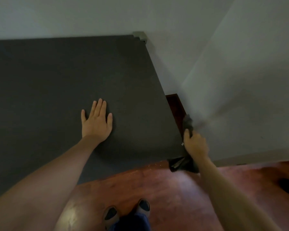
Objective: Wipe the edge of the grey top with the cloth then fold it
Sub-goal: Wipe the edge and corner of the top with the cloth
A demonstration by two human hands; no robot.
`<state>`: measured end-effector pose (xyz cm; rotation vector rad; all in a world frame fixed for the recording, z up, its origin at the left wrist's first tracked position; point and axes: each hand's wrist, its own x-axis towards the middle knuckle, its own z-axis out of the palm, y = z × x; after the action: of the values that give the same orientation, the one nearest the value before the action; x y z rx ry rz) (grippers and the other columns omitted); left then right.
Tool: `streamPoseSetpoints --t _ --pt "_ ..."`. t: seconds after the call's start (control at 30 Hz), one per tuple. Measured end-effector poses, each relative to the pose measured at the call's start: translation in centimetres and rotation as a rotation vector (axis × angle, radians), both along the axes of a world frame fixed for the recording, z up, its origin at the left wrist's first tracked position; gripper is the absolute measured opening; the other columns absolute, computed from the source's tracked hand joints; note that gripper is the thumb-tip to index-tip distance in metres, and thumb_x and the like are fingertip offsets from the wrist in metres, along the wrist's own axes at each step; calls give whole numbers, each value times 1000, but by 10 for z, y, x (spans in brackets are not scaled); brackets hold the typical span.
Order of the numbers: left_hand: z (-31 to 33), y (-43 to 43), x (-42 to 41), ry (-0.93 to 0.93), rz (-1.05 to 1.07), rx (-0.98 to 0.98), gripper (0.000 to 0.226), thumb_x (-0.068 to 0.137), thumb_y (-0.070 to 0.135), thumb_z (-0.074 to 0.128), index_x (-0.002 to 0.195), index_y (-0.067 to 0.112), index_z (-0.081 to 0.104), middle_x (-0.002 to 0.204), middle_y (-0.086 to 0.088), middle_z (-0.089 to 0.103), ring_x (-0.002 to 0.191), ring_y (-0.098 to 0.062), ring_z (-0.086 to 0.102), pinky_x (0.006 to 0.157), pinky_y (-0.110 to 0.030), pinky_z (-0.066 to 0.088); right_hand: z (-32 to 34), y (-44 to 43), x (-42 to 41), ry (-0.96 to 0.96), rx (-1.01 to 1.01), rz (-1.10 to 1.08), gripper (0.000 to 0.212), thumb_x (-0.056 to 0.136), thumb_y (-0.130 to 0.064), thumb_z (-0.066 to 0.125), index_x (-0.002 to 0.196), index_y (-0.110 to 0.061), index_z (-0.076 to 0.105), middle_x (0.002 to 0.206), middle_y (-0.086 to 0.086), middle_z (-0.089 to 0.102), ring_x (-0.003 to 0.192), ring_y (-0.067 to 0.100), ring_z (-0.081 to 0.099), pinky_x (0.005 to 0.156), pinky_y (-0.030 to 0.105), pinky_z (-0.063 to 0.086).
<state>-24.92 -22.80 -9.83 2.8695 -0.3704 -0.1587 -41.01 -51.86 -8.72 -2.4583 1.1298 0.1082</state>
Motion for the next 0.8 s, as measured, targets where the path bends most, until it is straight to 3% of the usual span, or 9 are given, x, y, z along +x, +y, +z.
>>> streamPoseSetpoints --t 0.1,0.2,0.37,0.43,0.5,0.57,0.67,0.73,0.8 --pt "-1 1 -1 -2 -1 6 60 92 45 16 146 20 10 158 5 6 145 -10 0 116 -49 0 22 -30 7 24 3 -64 45 97 -34 34 104 2 60 103 27 64 92 39 61 82 44 49" --pt "0 0 0 -1 11 -6 59 93 44 19 146 20 13 158 4 9 145 -11 3 115 -49 1 58 -21 34 -230 -9 -48 44 97 -36 34 106 0 58 100 23 65 91 37 62 82 48 53" --pt "9 -2 7 -29 33 -84 50 93 35 33 140 16 31 154 -4 25 143 -20 17 115 -52 9 106 36 62 -734 266 2 25 95 -35 39 118 -28 45 93 -19 54 88 3 58 70 17 43" --pt "12 -5 10 -28 35 -105 49 94 33 34 139 16 31 153 -5 27 143 -21 17 116 -52 9 101 45 54 -572 343 127 38 91 -31 45 128 -36 39 124 1 54 113 22 54 90 35 46" --pt "14 -11 14 -19 24 -101 50 94 35 32 141 17 29 154 -4 24 144 -20 14 116 -52 8 79 54 40 -182 304 221 57 88 -41 49 138 -47 23 156 8 13 140 37 18 109 57 24" --pt "13 -15 17 -10 1 -66 51 94 39 28 142 19 26 156 -2 19 145 -17 9 116 -51 5 49 80 27 3 154 336 66 83 -66 39 140 -51 9 158 0 -13 143 36 -12 106 70 6" --pt "9 -16 18 -12 -13 -37 53 94 43 25 143 24 22 157 1 15 145 -15 6 115 -52 3 16 117 16 69 -138 492 77 71 -85 17 140 -49 16 159 1 9 144 36 0 102 73 11" --pt "7 -15 20 -23 -12 -37 53 94 42 24 144 24 22 157 2 15 145 -14 6 116 -51 4 10 105 28 -10 -228 490 67 75 -80 24 134 -50 32 152 1 32 141 38 18 98 72 23" --pt "8 -16 20 -23 -17 -28 53 94 42 24 144 25 21 157 2 14 145 -14 5 116 -50 3 9 75 48 -57 -242 454 58 78 -75 30 132 -53 32 152 -1 32 140 38 21 96 69 28"
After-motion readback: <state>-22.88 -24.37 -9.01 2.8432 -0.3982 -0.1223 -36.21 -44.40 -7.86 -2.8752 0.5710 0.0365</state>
